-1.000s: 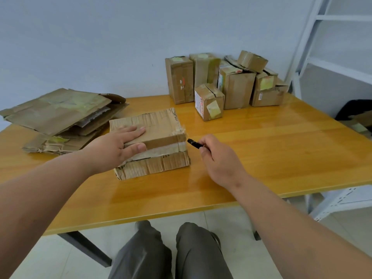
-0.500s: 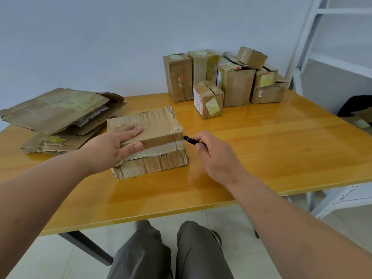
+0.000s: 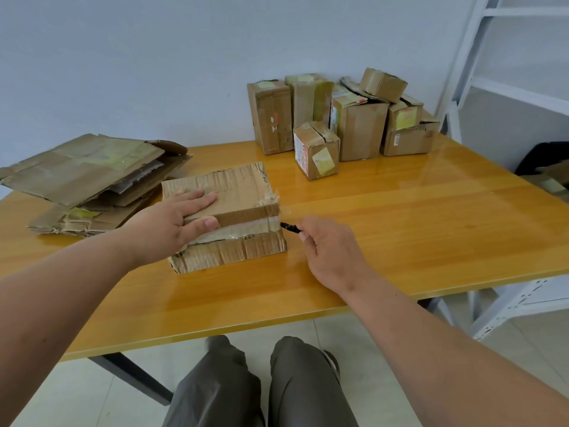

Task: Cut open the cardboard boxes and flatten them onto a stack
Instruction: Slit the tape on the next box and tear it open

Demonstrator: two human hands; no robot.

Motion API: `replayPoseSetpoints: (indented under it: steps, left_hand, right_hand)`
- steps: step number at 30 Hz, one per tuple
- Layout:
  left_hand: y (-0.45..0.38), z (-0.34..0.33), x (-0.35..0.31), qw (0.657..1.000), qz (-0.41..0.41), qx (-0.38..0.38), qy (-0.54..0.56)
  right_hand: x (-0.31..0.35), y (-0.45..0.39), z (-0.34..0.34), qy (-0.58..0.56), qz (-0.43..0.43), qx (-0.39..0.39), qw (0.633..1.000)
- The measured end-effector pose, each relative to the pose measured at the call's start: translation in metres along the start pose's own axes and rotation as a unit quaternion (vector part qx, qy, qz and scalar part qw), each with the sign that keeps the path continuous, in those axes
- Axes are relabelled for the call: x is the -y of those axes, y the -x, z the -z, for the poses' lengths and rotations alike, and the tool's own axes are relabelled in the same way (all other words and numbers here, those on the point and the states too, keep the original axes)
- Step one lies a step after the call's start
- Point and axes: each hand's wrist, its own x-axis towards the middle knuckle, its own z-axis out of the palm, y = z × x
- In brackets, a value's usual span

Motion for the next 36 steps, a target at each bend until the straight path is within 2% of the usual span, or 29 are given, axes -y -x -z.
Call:
replayPoseSetpoints:
  steps: [11, 14, 17, 23, 27, 30, 34, 36]
  left_hand:
    - [0.002, 0.001, 0.000, 1.000, 0.001, 0.001, 0.010]
    - [0.003, 0.002, -0.001, 1.000, 0.003, 0.005, 0.010]
    - [0.004, 0.004, -0.001, 1.000, 0.008, 0.009, 0.014]
    - [0.006, 0.006, -0.005, 1.000, 0.013, 0.016, 0.019]
    - [0.010, 0.014, -0.011, 0.999, 0.022, 0.036, 0.031]
    - [0.009, 0.021, -0.022, 0.995, 0.063, 0.056, 0.046]
    - [0.001, 0.021, -0.046, 0.997, 0.073, 0.007, 0.037]
    - [-0.003, 0.024, -0.056, 0.996, 0.071, 0.032, 0.050]
  right_hand:
    - [-0.003, 0.002, 0.007, 0.102, 0.004, 0.084, 0.991]
    - [-0.002, 0.004, 0.012, 0.176, 0.017, 0.119, 0.977]
    - [-0.002, 0.003, 0.015, 0.171, -0.009, 0.131, 0.976]
    - [0.001, 0.003, 0.018, 0.060, -0.082, 0.051, 0.994]
    - [0.010, 0.003, 0.018, 0.024, -0.086, 0.018, 0.996]
    - [0.016, 0.002, 0.018, 0.012, -0.087, 0.000, 0.996]
    - [0.020, -0.001, 0.019, 0.005, -0.104, -0.019, 0.994]
    - [0.020, -0.001, 0.019, -0.009, -0.116, -0.026, 0.993]
